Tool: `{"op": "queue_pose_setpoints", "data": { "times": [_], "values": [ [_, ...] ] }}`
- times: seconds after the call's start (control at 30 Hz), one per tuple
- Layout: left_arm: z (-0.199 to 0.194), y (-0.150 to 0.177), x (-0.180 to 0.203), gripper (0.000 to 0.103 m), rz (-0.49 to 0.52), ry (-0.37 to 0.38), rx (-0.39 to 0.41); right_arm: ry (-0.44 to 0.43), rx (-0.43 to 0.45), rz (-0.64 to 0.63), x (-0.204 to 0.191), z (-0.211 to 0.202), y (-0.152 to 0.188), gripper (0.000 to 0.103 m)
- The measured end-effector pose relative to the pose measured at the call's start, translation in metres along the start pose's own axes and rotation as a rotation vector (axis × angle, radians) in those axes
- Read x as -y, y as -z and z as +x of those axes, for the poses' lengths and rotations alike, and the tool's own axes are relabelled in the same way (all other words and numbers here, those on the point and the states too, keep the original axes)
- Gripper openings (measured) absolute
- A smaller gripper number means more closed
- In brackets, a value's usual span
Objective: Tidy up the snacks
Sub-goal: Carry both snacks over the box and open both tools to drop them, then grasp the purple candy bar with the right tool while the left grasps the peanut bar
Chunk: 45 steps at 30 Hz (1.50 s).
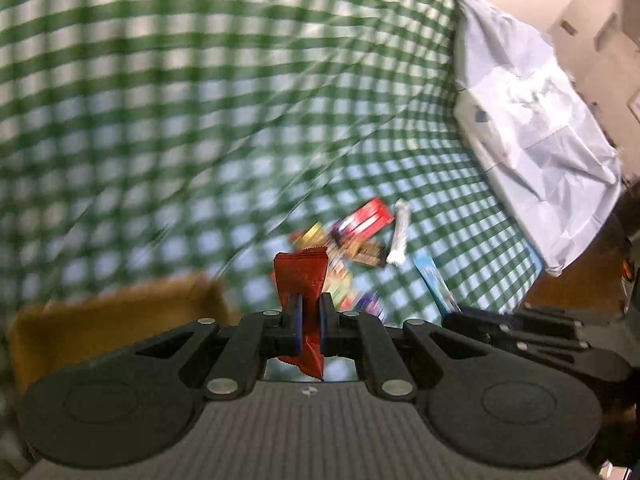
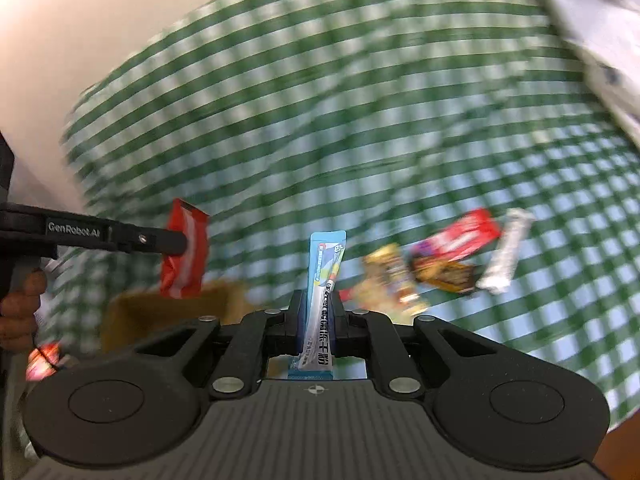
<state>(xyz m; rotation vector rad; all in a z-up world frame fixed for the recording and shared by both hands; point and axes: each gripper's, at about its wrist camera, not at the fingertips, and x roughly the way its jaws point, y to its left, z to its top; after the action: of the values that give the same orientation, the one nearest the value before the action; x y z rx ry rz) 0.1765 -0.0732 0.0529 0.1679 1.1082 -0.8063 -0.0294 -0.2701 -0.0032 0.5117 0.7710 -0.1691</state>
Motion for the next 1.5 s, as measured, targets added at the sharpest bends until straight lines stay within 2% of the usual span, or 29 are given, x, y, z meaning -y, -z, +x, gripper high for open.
{"op": "queue_pose_setpoints", "data": {
  "times": [0.1,0.23,0.37,0.47,0.57,0.63,0.67,0.7,0.73,0.77,0.83,0.9,1.03,1.2,1.33,1.5],
  "values": [
    [-0.032,0.033,-0.029,0.008,-0.054,-0.059,-0.039,-0.09,-0.037,-0.056,-0.043,0.0,0.01,0.011],
    [-0.049,0.063,-0.058,0.008,-0.111,-0.133,-0.076,-0.194,-0.092,-0.087,-0.095,0.015,0.022,0.011],
    [-0.056,0.08,-0.072,0.008,-0.136,-0.173,-0.102,-0.212,-0.163,-0.105,-0.127,0.034,0.032,0.011],
    [-0.057,0.089,-0.079,0.008,-0.154,-0.213,-0.114,-0.212,-0.181,-0.149,-0.144,0.04,0.039,0.011],
    [-0.046,0.096,-0.09,0.008,-0.199,-0.28,-0.147,-0.198,-0.223,-0.184,-0.154,0.053,0.044,0.013],
    [-0.042,0.099,-0.1,0.009,-0.236,-0.324,-0.172,-0.216,-0.263,-0.195,-0.156,0.061,0.048,0.026],
    [-0.043,0.1,-0.104,0.016,-0.262,-0.336,-0.181,-0.222,-0.288,-0.177,-0.156,0.065,0.048,0.037],
    [-0.044,0.098,-0.106,0.021,-0.289,-0.348,-0.187,-0.221,-0.308,-0.152,-0.155,0.066,0.048,0.062],
    [-0.047,0.097,-0.107,0.039,-0.302,-0.342,-0.188,-0.225,-0.316,-0.123,-0.153,0.065,0.046,0.074],
    [-0.05,0.096,-0.106,0.069,-0.303,-0.334,-0.187,-0.223,-0.311,-0.111,-0.15,0.062,0.044,0.075],
    [-0.059,0.09,-0.097,0.095,-0.302,-0.368,-0.171,-0.206,-0.292,-0.109,-0.144,0.051,0.038,0.081],
    [-0.062,0.08,-0.078,0.098,-0.275,-0.362,-0.149,-0.168,-0.265,-0.097,-0.131,0.036,0.029,0.087],
    [-0.06,0.057,-0.044,0.098,-0.271,-0.312,-0.181,-0.086,-0.233,-0.013,-0.095,0.011,0.012,0.087],
    [-0.057,0.033,-0.01,0.098,-0.301,-0.255,-0.206,-0.047,-0.196,0.121,-0.053,-0.023,0.001,0.089],
    [-0.058,0.019,0.0,0.103,-0.316,-0.248,-0.217,-0.023,-0.141,0.159,-0.04,-0.047,-0.003,0.089],
    [-0.054,0.006,0.008,0.103,-0.273,-0.262,-0.2,0.01,-0.095,0.197,-0.034,-0.056,-0.006,0.09]
  ]
}}
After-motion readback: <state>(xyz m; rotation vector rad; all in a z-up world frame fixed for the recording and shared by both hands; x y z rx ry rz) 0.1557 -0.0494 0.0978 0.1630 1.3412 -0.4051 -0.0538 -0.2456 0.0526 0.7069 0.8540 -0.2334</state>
